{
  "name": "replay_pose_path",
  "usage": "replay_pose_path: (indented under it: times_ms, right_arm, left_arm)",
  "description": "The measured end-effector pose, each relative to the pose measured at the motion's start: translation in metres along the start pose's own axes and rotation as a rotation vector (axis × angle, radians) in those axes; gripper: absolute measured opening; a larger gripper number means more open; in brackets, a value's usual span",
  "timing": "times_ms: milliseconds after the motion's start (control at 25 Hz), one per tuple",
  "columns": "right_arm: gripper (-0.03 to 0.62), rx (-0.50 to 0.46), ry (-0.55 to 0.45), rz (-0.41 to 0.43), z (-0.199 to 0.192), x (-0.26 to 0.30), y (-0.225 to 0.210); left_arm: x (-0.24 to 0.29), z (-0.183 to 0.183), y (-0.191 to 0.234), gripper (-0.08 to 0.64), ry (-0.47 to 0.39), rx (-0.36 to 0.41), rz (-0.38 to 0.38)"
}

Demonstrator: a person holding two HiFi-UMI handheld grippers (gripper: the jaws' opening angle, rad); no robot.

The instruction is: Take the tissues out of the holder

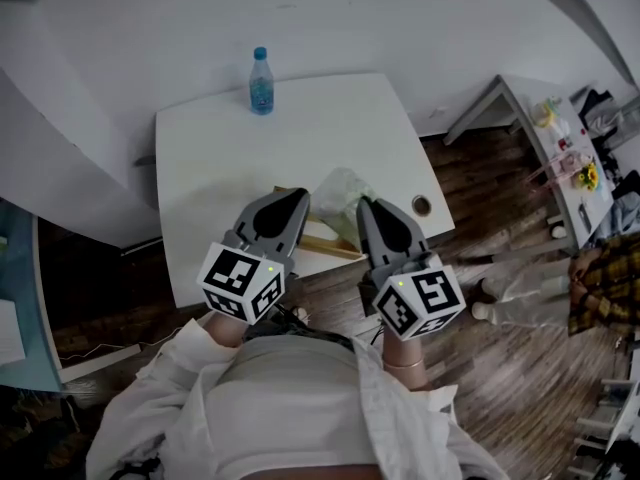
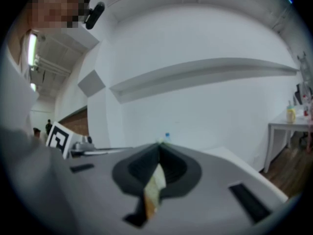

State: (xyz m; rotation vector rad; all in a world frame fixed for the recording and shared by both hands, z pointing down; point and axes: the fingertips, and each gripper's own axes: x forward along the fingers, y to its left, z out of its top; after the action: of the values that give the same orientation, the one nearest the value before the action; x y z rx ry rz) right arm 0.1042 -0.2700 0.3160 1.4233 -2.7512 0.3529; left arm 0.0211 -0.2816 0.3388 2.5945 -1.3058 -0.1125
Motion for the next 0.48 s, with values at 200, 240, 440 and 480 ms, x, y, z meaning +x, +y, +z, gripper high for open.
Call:
replay_pose_path:
  times_ms: [200,240,440,480]
  right_arm:
    - [0.012,-0.006,-0.05,0.036,0.004,-0.001,0.012]
    - [0.012,-0.004,-0.055,0.038,0.004,-0.001,0.013]
    - [0.012,-0.012,-0.05,0.052,-0.001,-0.001,0.019]
    - [0.012,-0.017,-0.046,0.053,-0.002,-0.001,0.02]
  left_arm:
    - [-0.005,0.0,0.004,0.015,0.007,0.014,0.006]
    - [-0.007,0.001,0.005,0.015,0.007,0.015,0.006]
    - [-0.011,0.0,0.005,0.015,0.016,0.011,-0.013]
    - [-0.011,0.0,0.005,0.015,0.017,0.012,-0.015]
